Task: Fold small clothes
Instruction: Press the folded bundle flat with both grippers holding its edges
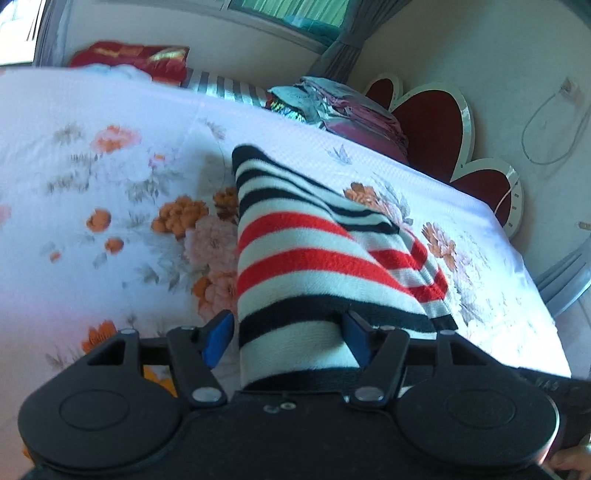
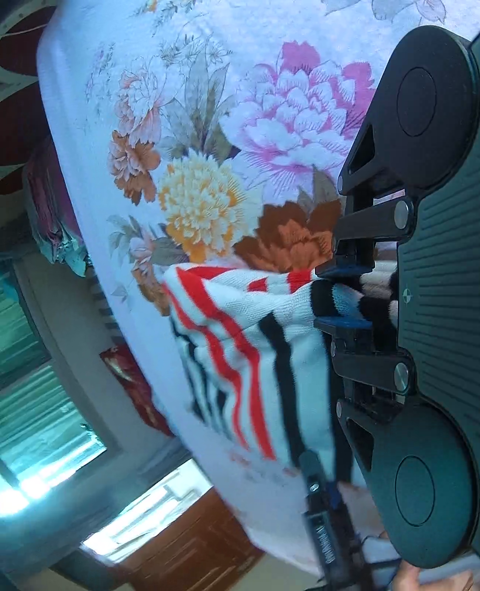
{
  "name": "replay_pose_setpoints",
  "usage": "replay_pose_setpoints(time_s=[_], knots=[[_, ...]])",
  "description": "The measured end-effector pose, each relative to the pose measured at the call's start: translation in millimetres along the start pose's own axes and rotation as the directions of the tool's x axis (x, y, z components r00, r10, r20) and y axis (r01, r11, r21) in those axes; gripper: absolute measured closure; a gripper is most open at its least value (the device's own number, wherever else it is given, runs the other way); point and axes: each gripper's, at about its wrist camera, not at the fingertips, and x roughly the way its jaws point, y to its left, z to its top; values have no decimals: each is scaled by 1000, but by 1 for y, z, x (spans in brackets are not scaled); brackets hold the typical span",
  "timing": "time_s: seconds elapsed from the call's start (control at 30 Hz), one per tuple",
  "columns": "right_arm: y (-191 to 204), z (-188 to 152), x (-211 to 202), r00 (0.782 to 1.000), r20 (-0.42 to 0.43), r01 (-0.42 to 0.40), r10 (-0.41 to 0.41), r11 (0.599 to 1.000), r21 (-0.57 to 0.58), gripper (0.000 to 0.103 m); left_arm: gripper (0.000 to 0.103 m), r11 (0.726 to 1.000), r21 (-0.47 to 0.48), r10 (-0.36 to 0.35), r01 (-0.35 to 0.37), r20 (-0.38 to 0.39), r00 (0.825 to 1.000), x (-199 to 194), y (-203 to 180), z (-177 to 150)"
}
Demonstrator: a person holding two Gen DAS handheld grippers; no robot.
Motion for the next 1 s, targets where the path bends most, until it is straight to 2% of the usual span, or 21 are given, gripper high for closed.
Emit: replay_pose_setpoints(time_s=[0.07,0.13,0.43,0.6,0.67,0.8,0.87,0.93,1.0], knots=[[2,9,0,1000,21,-14,14,1000,11,75,41,1000,22,8,-8,8,1000,1,-4,4],[2,20,5,1000,26,-15,14,1000,26,58,41,1000,18,8,-8,3,1000,5,-6,10],[-3,62,45,999,26,-30,28,995,94,57,41,1000,21,20,-20,9,1000,23,-11,29],[-8,76,71,999,5,-32,32,992,118,57,40,1000,11,29,-29,17,999,34,-9,38],[-9,82,77,998,11,-57,56,988,144,57,38,999,7,34,-34,20,999,39,-7,41],[-9,89,86,999,30,-45,41,987,155,58,38,999,-10,38,-38,19,999,50,-2,48],[-9,90,89,999,33,-34,29,988,149,66,38,999,-15,43,-43,19,999,54,-2,51],[-6,90,90,999,45,-25,19,992,126,84,38,999,-20,50,-50,19,999,59,0,53],[0,89,87,998,69,-6,1,997,80,91,41,998,-25,55,-54,21,998,64,1,53]])
